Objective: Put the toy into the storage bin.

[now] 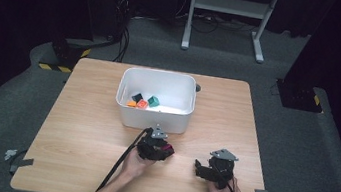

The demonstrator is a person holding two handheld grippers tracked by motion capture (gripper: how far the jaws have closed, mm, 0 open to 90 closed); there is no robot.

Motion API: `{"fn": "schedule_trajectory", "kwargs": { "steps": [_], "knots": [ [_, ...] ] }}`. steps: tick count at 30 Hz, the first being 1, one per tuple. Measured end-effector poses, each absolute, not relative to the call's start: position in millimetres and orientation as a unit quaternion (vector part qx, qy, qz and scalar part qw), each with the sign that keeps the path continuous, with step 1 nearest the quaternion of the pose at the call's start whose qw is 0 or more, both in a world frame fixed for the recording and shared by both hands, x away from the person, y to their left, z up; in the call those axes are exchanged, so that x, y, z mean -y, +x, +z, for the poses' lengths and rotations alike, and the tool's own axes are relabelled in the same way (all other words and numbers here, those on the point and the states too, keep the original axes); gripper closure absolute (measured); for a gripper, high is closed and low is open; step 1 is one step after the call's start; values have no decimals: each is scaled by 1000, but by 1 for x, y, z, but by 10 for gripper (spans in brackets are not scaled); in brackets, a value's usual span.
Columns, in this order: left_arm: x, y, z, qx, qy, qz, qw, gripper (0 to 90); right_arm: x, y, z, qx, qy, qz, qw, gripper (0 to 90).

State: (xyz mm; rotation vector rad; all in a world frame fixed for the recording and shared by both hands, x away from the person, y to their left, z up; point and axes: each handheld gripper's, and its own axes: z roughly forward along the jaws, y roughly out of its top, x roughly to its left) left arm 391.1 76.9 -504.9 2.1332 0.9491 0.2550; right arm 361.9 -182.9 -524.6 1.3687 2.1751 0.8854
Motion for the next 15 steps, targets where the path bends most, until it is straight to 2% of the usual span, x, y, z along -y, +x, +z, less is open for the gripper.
{"fn": "schedule_trajectory", "kwargs": {
  "steps": [15],
  "knots": [
    [-90,383,-475,-355,842,100,394,566,183,362,-525,-782,493,318,210,137]
  ]
}}
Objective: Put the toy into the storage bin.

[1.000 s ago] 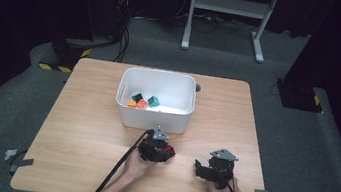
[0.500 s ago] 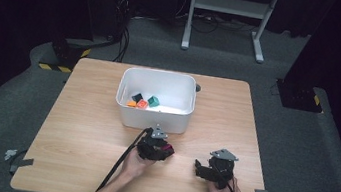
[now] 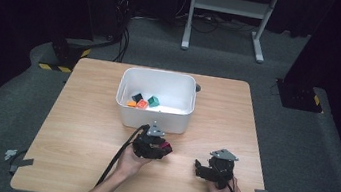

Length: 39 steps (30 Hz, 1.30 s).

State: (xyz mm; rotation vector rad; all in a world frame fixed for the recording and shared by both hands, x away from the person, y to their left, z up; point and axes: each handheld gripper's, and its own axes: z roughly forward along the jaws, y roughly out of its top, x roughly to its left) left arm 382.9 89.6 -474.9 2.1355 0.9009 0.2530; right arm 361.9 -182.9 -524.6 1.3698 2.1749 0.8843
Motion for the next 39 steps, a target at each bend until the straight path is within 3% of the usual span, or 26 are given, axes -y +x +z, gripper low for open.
{"fn": "schedule_trajectory", "kwargs": {
  "steps": [39],
  "knots": [
    [-133,385,-406,-362,830,73,417,567,183,362,-525,-782,493,318,210,137]
  ]
}}
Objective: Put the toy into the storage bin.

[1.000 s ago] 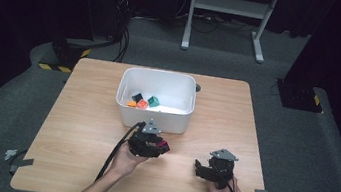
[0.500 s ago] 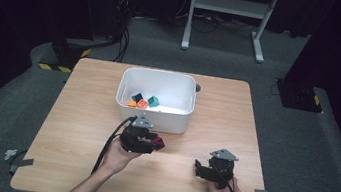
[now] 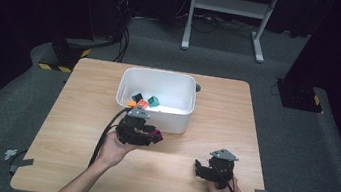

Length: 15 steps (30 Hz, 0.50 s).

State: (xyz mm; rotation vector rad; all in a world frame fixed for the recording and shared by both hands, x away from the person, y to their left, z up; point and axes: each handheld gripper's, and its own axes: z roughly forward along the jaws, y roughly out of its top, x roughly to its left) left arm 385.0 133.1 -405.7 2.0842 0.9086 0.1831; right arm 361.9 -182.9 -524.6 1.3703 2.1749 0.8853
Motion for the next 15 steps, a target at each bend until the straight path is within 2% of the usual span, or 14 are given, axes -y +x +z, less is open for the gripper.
{"fn": "schedule_trajectory", "kwargs": {
  "steps": [15],
  "knots": [
    [-153,404,-374,-380,807,70,446,567,183,363,-525,-782,492,319,211,138]
  ]
}}
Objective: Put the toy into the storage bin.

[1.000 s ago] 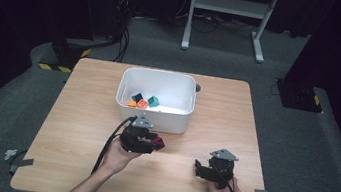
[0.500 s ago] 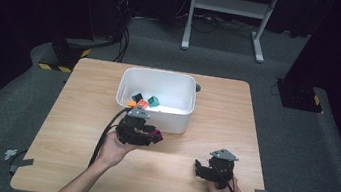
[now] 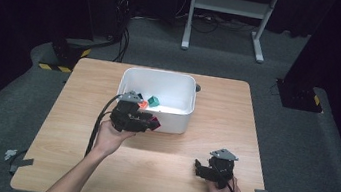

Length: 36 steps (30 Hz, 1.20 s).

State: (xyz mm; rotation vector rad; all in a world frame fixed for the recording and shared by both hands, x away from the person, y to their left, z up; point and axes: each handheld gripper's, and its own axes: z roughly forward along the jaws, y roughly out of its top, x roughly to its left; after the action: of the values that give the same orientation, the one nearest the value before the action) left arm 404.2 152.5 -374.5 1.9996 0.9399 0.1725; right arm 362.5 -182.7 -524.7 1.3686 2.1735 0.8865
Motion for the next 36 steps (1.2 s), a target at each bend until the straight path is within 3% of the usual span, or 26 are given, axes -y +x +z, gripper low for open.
{"fn": "schedule_trajectory", "kwargs": {
  "steps": [36],
  "knots": [
    [-183,467,-363,-449,770,105,442,566,183,363,-525,-782,493,319,211,138]
  ]
}}
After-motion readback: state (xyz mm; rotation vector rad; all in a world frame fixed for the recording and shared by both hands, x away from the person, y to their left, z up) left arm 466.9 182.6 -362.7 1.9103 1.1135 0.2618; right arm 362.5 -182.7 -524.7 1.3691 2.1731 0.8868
